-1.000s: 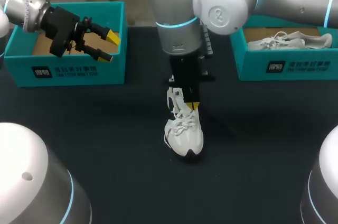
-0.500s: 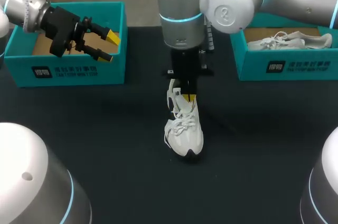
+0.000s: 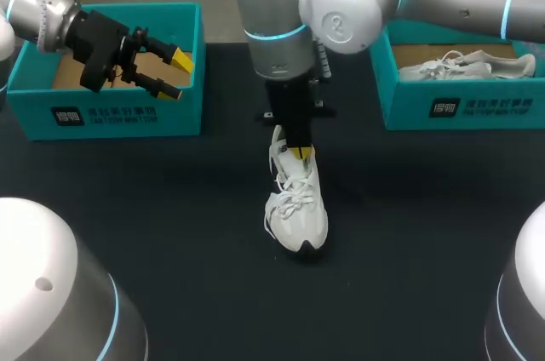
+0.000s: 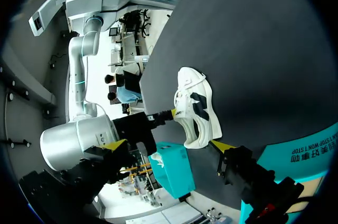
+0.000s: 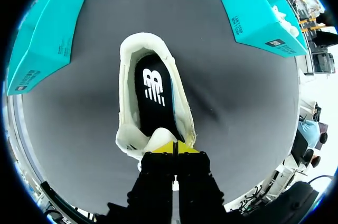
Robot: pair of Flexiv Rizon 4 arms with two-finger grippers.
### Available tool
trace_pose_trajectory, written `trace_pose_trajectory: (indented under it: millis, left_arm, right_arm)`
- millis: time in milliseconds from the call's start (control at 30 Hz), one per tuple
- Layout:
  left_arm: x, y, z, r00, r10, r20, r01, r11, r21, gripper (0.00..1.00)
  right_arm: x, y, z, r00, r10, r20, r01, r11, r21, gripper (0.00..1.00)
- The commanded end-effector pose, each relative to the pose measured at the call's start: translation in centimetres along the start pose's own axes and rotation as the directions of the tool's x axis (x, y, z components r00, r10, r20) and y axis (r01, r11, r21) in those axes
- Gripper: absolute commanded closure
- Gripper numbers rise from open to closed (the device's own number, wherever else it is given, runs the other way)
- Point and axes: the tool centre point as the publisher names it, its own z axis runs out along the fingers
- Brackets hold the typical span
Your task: Take the shoe out of the shoebox, open the shoe tongue, remove and reinsert the insole, then place the shoe into the shoebox
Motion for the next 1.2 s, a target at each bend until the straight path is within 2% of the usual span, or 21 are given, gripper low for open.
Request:
trace_pose_trajectory:
  millis: [33, 300, 567, 833, 1100, 1200]
  left_arm:
    - [0.0, 0.1, 0.0, 1.000, 0.001, -0.002, -0.001, 1.000, 0.003, 0.00]
    - [0.0, 0.1, 0.0, 1.000, 0.001, -0.002, -0.001, 1.000, 0.003, 0.00]
    - [0.0, 0.1, 0.0, 1.000, 0.001, -0.002, -0.001, 1.000, 0.003, 0.00]
    - [0.0, 0.1, 0.0, 1.000, 0.001, -0.002, -0.001, 1.000, 0.003, 0.00]
    - [0.0, 0.1, 0.0, 1.000, 0.001, -0.002, -0.001, 1.000, 0.003, 0.00]
    - [0.0, 0.1, 0.0, 1.000, 0.001, -0.002, -0.001, 1.000, 0.003, 0.00]
  right_arm:
    - [0.4, 0.2, -0.2, 1.000, 0.004, 0.020, -0.004, 1.000, 0.003, 1.00]
    - [-0.5, -2.2, -2.7, 1.000, -0.013, 0.013, 0.014, 0.999, -0.047, 1.00]
    - [0.5, -3.7, -2.9, 0.998, -0.062, -0.016, 0.062, 0.997, -0.037, 1.00]
    - [1.5, -2.2, -1.2, 0.997, -0.080, -0.020, 0.080, 0.997, -0.014, 1.00]
    - [1.8, 0.4, 0.9, 0.998, -0.057, -0.009, 0.057, 0.998, 0.009, 1.00]
    - [1.9, 1.0, 1.1, 0.998, -0.056, -0.007, 0.056, 0.998, 0.005, 1.00]
